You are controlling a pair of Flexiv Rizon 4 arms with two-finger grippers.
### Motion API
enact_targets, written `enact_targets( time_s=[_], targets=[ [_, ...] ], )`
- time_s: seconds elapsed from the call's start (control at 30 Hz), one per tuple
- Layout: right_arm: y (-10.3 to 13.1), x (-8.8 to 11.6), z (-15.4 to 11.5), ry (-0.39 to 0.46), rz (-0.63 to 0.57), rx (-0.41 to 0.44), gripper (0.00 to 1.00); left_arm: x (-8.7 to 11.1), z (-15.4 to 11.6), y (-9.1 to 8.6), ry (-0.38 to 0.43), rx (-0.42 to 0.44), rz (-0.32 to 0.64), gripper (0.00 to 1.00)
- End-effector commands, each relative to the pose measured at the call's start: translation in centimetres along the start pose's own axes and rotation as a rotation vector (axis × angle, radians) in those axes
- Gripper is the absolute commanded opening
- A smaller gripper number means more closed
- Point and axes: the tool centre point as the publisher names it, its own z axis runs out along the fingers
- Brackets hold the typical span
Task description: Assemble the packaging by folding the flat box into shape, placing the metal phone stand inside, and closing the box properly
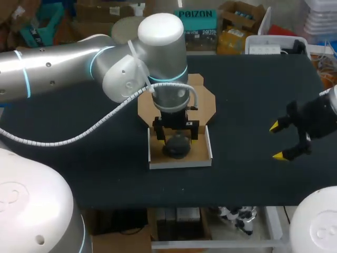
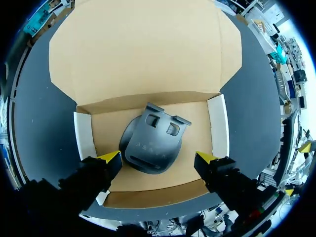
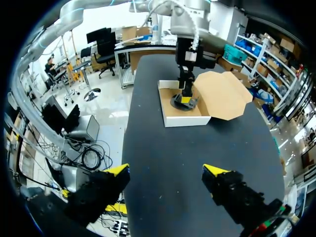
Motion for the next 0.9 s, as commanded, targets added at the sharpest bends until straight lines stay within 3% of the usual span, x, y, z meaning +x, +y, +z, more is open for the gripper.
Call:
enact_targets(
  time_s=[0.03,0.5,0.9],
  targets=[
    [0.0,0.0,-0.1,0.003,-0.001,-0.003,1.0,0.6,0.3,1.1,-0.027,0.022,-0.004,1.0],
    [0.0,0.0,-0.1,0.003,-0.001,-0.003,1.0,1.3,2.0,1.9,-0.074,0.004,-0.043,1.0],
    [0.0,0.0,-0.1,0.003,-0.001,-0.003,1.0,1.6,2.4,4.3,-0.084,-0.022,-0.068,1.0]
  ],
)
